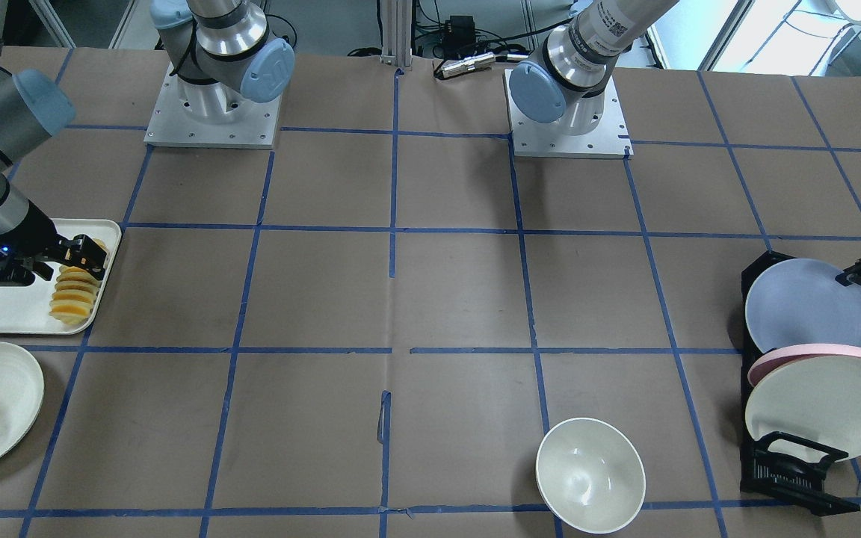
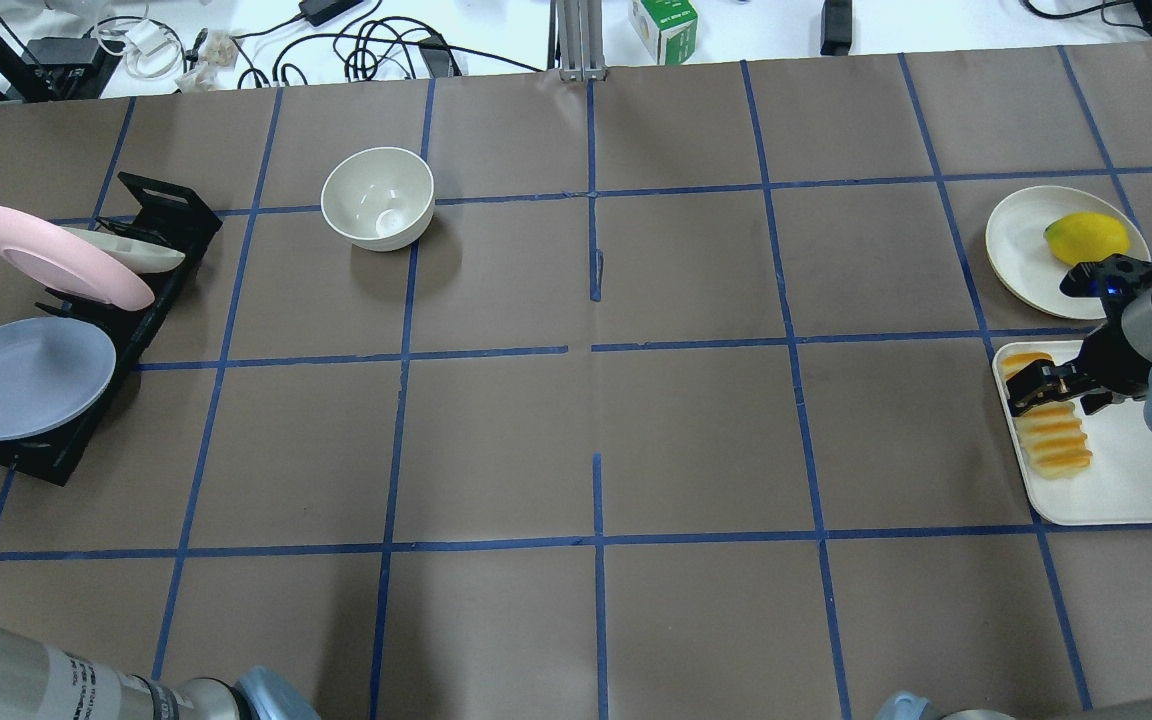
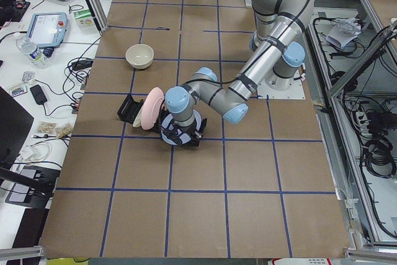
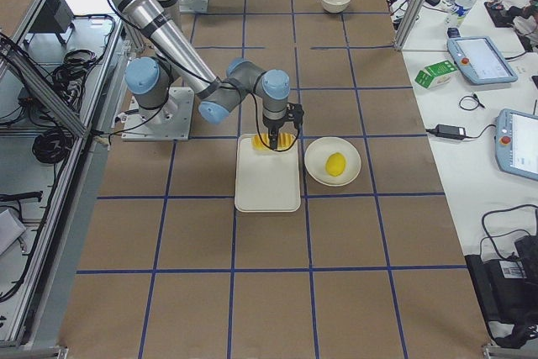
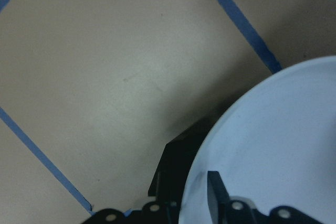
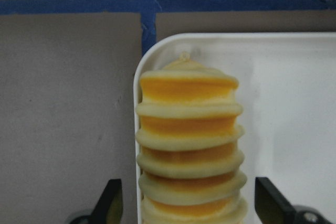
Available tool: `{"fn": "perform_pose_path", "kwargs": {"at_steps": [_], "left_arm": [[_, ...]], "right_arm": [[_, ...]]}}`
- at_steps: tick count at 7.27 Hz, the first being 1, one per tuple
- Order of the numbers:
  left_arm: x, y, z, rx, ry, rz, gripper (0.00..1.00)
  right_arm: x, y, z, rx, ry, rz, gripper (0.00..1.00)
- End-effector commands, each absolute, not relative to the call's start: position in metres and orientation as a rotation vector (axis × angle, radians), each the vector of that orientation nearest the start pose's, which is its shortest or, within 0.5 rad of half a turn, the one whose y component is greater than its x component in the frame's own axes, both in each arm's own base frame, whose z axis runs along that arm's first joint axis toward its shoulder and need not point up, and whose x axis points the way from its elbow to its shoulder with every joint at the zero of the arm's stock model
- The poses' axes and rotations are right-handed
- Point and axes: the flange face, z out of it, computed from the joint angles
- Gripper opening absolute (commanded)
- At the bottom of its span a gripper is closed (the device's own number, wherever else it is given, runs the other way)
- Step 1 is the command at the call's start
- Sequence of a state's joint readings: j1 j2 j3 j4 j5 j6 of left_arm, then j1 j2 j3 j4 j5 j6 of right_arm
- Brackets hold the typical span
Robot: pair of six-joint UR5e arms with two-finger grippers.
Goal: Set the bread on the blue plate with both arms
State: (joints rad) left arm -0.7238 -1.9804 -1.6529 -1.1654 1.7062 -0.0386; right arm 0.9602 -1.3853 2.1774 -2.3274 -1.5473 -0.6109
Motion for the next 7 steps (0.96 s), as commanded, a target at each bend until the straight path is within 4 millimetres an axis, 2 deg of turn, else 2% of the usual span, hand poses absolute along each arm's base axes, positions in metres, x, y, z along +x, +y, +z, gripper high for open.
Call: {"fn": "perform_pose_path", "kwargs": {"at_steps": [1,2,3,4,5,6,7], "left_arm": [[0.368,-0.491,0.28,-1.281,2.756,0.168,0.0],[0.363,-0.489,0.3,-1.28,2.758,0.159,0.0],[0.346,-0.477,0.328,-1.28,2.786,0.268,0.0],[0.328,-0.474,0.355,-1.25,2.802,0.311,0.0],[0.301,-0.478,0.372,-1.196,2.823,0.33,0.0],[0.262,-0.475,0.389,-1.17,2.874,0.414,0.0],[0.215,-0.476,0.407,-1.215,2.974,0.44,0.0]], "right_arm": [[-0.147,-0.446,0.197,-0.004,3.099,0.039,0.5],[-0.146,-0.444,0.195,0.001,3.088,0.064,0.08],[-0.147,-0.445,0.199,0.001,3.092,0.054,0.03],[-0.152,-0.453,0.211,0.003,3.102,0.037,0.0],[-0.159,-0.464,0.228,0.001,3.095,0.04,0.0],[-0.169,-0.479,0.254,-0.004,3.1,0.042,0.0],[-0.178,-0.494,0.281,-0.004,3.09,0.06,0.0]]}}
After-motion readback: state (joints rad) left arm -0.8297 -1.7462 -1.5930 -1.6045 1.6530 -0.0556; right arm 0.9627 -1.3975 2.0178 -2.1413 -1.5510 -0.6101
